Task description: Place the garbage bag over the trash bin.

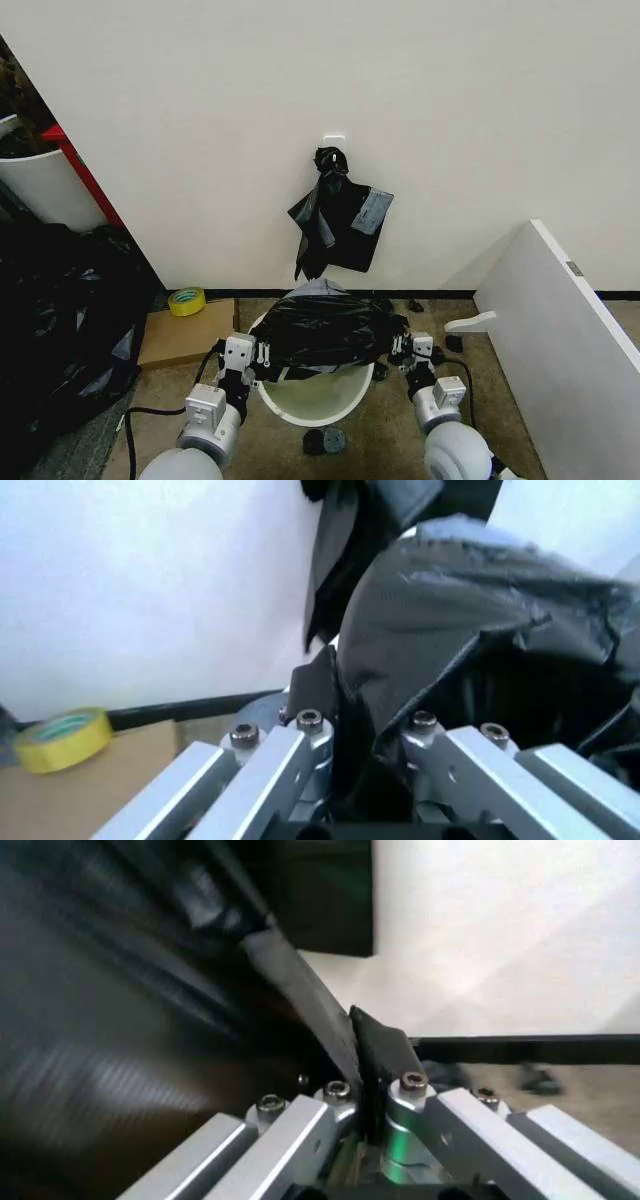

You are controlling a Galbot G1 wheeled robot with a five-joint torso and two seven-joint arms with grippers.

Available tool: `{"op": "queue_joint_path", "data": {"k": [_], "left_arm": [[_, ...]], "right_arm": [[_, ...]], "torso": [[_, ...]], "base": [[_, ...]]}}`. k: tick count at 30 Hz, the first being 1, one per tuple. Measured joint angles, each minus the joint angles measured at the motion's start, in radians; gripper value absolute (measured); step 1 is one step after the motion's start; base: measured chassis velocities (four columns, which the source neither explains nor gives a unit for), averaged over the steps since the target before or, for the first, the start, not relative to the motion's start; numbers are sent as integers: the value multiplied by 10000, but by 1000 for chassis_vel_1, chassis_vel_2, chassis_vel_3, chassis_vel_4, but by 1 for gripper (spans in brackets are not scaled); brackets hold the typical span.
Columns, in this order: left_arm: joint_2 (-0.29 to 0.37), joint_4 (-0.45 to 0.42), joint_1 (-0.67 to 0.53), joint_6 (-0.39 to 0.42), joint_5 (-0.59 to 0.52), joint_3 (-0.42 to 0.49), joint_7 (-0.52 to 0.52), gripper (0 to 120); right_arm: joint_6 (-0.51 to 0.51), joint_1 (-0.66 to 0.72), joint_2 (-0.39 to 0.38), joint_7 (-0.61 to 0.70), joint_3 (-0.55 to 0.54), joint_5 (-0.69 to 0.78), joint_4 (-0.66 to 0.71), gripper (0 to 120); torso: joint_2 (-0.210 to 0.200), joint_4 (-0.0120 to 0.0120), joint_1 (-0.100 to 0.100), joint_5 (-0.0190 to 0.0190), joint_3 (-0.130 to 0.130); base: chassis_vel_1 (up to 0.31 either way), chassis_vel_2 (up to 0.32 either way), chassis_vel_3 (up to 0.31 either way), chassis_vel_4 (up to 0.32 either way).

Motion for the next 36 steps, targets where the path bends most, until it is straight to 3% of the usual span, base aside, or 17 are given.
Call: {"op": "queue_joint_path", "data": {"k": [7, 13, 16, 21, 25, 30, 32, 36], "left_arm": [[-393, -532, -341, 235, -1882, -107, -66, 5], [-424, -504, -365, 51, -2003, -141, -68, 5], [-590, -360, -406, -92, -2173, -152, -69, 5], [-702, -17, -534, -202, -2217, -172, -16, 5], [-763, 324, -656, -329, -2197, -211, 59, 5], [-838, 860, -786, -467, -2158, -233, 183, 5], [-887, 1040, -862, -480, -2180, -311, 210, 5], [-897, 1177, -937, -488, -2206, -407, 215, 5]], "right_arm": [[853, -107, 75, -1600, -340, -64, -639, 0], [1301, -129, 42, -2492, -360, 88, -725, 0], [2077, -155, -103, -3921, -350, 143, -982, 0], [2610, -170, -213, -4625, -148, -209, -1197, 1], [2548, -78, -147, -3996, 148, -618, -1162, 12], [1633, -134, -125, -1899, 250, -513, -279, 30], [705, -375, -194, -203, 139, -500, 407, 43], [284, -583, -263, 558, 30, -327, 783, 51]], "torso": [[0, -2, 0, 0, 0], [0, -1, 0, 0, 0], [0, 1, 0, -2, 0], [0, -1, 0, -2, 0], [0, -1, 0, 0, 0], [0, -1, 0, -2, 0], [0, 0, 0, -2, 1], [0, -4, 0, -3, 0]], "base": [[0, 0, 0, 0], [0, 0, 0, 0], [0, 0, 0, 0], [0, 0, 0, 0], [0, 0, 0, 0], [0, 0, 0, 0], [0, 0, 0, 0], [0, 0, 0, 0]]}}
